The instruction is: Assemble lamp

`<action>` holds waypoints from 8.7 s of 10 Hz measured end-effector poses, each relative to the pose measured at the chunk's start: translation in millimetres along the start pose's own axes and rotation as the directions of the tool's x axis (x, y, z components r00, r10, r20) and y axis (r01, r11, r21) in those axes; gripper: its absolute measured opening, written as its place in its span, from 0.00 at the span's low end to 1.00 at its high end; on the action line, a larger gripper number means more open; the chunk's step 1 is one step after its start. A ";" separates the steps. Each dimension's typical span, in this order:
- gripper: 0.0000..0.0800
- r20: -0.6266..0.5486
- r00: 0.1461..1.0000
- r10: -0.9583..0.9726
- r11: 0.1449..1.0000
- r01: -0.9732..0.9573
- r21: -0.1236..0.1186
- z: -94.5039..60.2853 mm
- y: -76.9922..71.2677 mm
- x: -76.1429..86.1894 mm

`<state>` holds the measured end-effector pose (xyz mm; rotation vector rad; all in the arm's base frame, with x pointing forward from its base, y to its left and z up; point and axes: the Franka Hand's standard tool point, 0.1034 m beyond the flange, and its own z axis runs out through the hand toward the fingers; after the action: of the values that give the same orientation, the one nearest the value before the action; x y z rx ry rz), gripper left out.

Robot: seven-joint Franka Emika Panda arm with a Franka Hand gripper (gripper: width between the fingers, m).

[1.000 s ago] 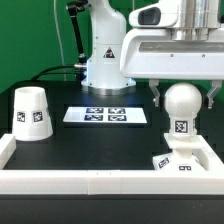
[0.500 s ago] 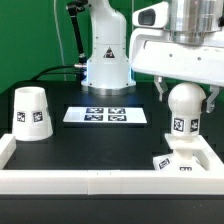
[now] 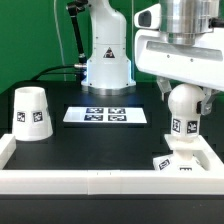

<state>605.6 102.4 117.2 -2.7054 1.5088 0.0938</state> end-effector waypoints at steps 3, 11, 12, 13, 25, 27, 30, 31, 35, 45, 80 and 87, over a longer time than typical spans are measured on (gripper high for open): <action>0.86 -0.003 0.994 -0.106 0.994 0.106 0.001 -0.7 -1.3 -2.8; 0.87 -0.035 0.666 -0.745 0.666 0.746 0.005 1.2 0.5 0.2; 0.87 -0.035 0.617 -0.786 0.618 0.787 0.002 1.3 0.4 0.0; 0.87 -0.035 0.570 -0.821 0.570 0.822 -0.001 1.5 0.7 0.4; 0.87 -0.017 -0.453 -0.891 -0.449 0.888 -0.099 2.8 -7.0 3.8; 0.87 0.021 -0.602 -0.798 -0.600 0.792 -0.112 2.4 -6.5 5.4; 0.82 0.042 -0.674 -0.737 -0.674 0.730 -0.115 3.3 -4.6 9.7; 0.72 0.041 -0.671 -0.740 -0.671 0.732 -0.115 3.3 -4.5 9.8; 0.72 0.020 -0.541 -0.841 -0.539 0.833 -0.121 3.5 -3.7 9.4; 0.72 -0.085 0.298 -0.951 0.305 0.948 -0.094 2.4 -5.2 10.3; 0.87 -0.059 0.801 -0.596 0.796 0.599 0.084 8.2 -7.1 -9.8; 0.87 -0.098 0.239 -0.966 0.243 0.970 -0.030 5.2 -8.4 -2.8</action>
Offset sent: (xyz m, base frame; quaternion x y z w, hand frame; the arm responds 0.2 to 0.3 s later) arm -0.0124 0.0034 0.0039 -0.0032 0.0279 -0.0813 0.9963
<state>611.1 109.5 112.3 -3.0465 -0.4702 -0.1235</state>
